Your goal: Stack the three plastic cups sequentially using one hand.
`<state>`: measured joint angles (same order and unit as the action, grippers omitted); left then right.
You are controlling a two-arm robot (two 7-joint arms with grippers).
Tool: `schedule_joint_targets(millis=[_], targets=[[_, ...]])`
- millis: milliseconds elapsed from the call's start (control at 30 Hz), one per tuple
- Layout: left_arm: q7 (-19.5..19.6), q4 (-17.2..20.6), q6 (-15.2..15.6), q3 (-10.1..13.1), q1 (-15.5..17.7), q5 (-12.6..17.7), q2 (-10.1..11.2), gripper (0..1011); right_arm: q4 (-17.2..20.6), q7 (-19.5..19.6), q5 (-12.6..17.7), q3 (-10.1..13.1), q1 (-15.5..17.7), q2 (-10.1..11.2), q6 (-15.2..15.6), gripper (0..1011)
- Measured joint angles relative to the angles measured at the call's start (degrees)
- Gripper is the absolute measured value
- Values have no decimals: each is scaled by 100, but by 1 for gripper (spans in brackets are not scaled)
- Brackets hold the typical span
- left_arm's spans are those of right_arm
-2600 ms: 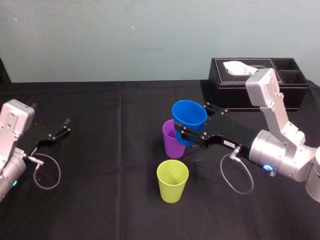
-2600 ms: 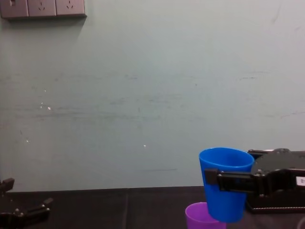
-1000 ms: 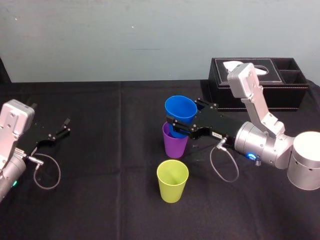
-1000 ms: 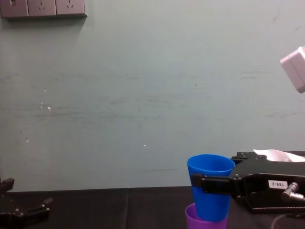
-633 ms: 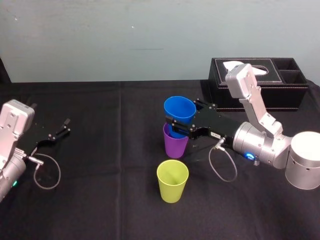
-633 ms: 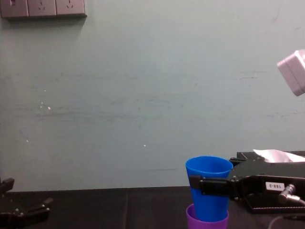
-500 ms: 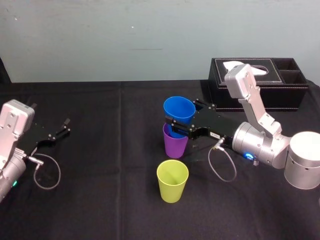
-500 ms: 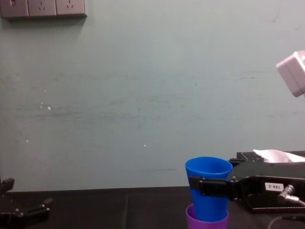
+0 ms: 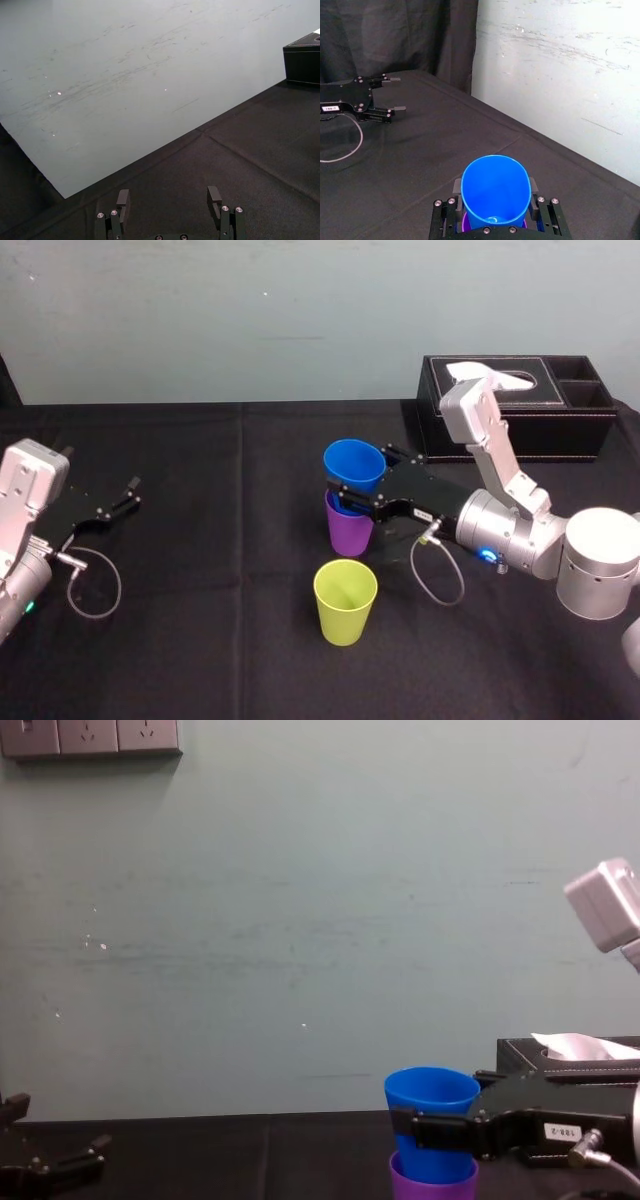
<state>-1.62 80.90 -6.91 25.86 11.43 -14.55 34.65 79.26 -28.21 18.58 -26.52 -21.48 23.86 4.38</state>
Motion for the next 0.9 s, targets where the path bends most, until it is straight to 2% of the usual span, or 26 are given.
schedule_joint_targets(millis=[600, 900], targets=[[0, 0, 0, 0, 0, 0, 0, 1010, -94, -19, 0, 8, -6, -43, -46, 744], [0, 0, 0, 0, 0, 0, 0, 1010, -86, -17, 3, 8, -5, -39, -44, 986]])
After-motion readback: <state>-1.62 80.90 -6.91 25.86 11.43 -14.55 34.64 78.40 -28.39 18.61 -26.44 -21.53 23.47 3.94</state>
